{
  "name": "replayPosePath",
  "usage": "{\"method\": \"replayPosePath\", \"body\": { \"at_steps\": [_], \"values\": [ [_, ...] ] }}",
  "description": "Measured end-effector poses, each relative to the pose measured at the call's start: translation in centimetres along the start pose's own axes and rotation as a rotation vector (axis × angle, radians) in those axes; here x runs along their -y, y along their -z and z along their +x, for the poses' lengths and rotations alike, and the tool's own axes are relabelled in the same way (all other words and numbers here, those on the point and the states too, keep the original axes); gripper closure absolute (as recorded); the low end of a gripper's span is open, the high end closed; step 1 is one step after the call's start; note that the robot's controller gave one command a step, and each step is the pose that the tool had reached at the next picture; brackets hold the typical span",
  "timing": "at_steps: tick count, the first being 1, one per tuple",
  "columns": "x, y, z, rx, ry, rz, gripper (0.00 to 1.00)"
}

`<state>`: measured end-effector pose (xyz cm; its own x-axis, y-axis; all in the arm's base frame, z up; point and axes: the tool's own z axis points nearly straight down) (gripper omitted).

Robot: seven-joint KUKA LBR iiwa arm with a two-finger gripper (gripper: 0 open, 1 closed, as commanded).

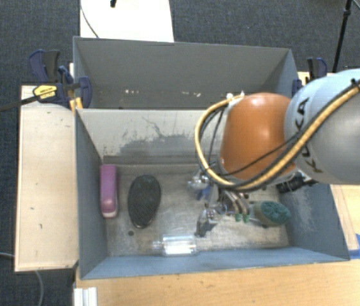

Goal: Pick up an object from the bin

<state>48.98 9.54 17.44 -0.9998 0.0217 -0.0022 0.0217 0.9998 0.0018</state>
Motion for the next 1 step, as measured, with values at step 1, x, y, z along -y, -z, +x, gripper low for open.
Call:
{"method": "replayPosePath", "body": {
  "at_steps": [1],
  "values": [
    [6.21,-8.22,-4.86,0.004,0.139,0.0,0.0]
  ]
}}
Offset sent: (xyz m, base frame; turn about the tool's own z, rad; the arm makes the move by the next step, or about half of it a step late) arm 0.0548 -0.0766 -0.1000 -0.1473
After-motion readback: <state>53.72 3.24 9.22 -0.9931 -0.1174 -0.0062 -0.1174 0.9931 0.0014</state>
